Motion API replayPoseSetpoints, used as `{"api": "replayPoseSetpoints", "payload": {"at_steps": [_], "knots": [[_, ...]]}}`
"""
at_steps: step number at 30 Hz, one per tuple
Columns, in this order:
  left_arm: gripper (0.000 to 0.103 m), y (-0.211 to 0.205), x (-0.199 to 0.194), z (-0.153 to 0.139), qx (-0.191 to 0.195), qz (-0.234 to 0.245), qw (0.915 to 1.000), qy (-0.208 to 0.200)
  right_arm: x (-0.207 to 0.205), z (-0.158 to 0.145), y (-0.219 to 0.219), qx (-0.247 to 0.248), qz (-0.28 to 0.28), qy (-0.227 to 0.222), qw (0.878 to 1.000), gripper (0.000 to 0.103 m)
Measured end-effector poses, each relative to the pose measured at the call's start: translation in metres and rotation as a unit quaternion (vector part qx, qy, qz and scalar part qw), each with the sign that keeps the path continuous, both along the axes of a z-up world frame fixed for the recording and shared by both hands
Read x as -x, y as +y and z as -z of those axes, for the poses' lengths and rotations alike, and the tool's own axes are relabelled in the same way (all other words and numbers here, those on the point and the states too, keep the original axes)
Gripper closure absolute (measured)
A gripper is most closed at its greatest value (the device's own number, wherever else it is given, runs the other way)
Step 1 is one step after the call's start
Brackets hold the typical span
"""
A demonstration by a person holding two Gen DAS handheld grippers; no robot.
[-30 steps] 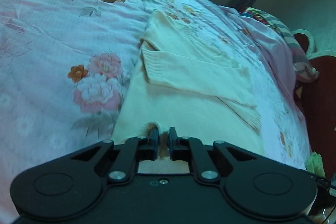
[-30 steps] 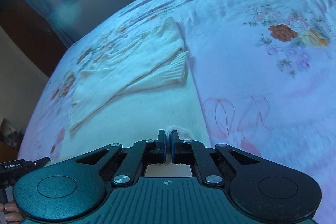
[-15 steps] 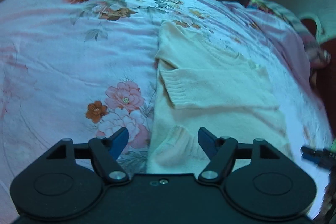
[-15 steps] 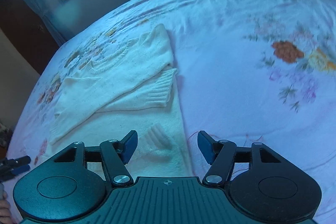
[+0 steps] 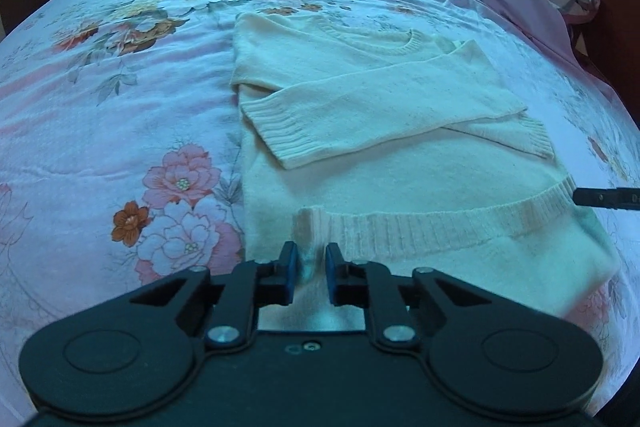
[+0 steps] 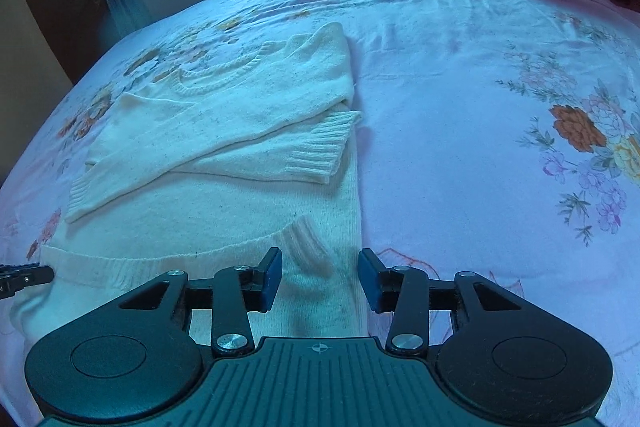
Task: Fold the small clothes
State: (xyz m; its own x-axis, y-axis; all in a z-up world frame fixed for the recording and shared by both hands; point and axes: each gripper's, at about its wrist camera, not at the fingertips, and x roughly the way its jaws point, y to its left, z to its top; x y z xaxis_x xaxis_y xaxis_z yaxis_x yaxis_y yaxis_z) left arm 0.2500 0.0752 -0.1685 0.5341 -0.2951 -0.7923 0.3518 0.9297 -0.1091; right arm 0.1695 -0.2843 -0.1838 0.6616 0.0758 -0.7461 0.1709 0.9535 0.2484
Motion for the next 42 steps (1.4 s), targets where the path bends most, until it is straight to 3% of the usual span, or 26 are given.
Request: {"api": "replayPoseSetpoints", "payload": {"at_steps": [3, 4, 6, 9, 12, 14, 15, 21, 29, 32, 34, 37, 42], "knots": [[0.093, -0.001, -0.004, 0.002, 0.004, -0.003, 1.0000, 0.002, -0.008, 0.003, 0.004, 0.005, -0.020, 0.010, 1.000, 0.062], [0.096, -0.001, -0.005, 0.002, 0.005, -0.006, 1.0000, 0.004, -0.009, 0.004, 0.007, 0.005, -0.028, 0.015, 0.999, 0.081], [0.096, -0.001, -0.005, 0.001, 0.011, -0.007, 0.9999, 0.005, -0.009, 0.004, 0.011, 0.017, -0.043, 0.019, 0.999, 0.092], [0.096, -0.005, -0.003, 0.005, -0.007, 0.003, 1.0000, -0.001, -0.010, 0.006, 0.013, 0.035, -0.058, 0.017, 0.998, 0.092], [0.096, -0.004, -0.007, 0.007, -0.001, -0.009, 1.0000, 0.002, -0.016, 0.011, 0.008, 0.003, -0.054, 0.022, 0.998, 0.092], [0.096, -0.006, -0.006, 0.003, 0.000, -0.012, 0.9999, -0.006, -0.017, 0.009, 0.011, 0.010, -0.058, 0.024, 0.998, 0.092], [0.096, -0.005, -0.005, 0.000, 0.002, -0.014, 0.9999, -0.010, -0.015, 0.006, 0.011, 0.002, -0.059, 0.018, 0.998, 0.097], [0.100, 0.003, -0.006, -0.027, 0.045, -0.036, 0.9974, -0.042, -0.005, -0.023, 0.005, -0.029, -0.032, -0.039, 0.998, 0.097], [0.100, 0.011, -0.042, -0.048, 0.073, -0.074, 0.9923, -0.068, -0.027, -0.050, -0.001, -0.024, -0.021, -0.078, 0.996, 0.098], [0.101, 0.017, -0.051, -0.045, 0.068, -0.076, 0.9937, -0.047, -0.041, -0.047, -0.005, -0.019, -0.033, -0.058, 0.998, 0.099], [0.087, 0.018, -0.048, -0.036, 0.064, -0.041, 0.9970, -0.014, -0.044, -0.034, -0.007, -0.033, -0.049, -0.030, 0.998, 0.099], [0.079, 0.015, -0.035, -0.025, 0.040, -0.012, 0.9991, -0.004, -0.042, -0.014, -0.009, -0.041, -0.048, -0.005, 0.998, 0.099], [0.079, 0.016, -0.025, -0.009, 0.027, -0.002, 0.9995, 0.018, -0.038, -0.001, -0.014, -0.058, -0.028, 0.008, 0.998, 0.099]]}}
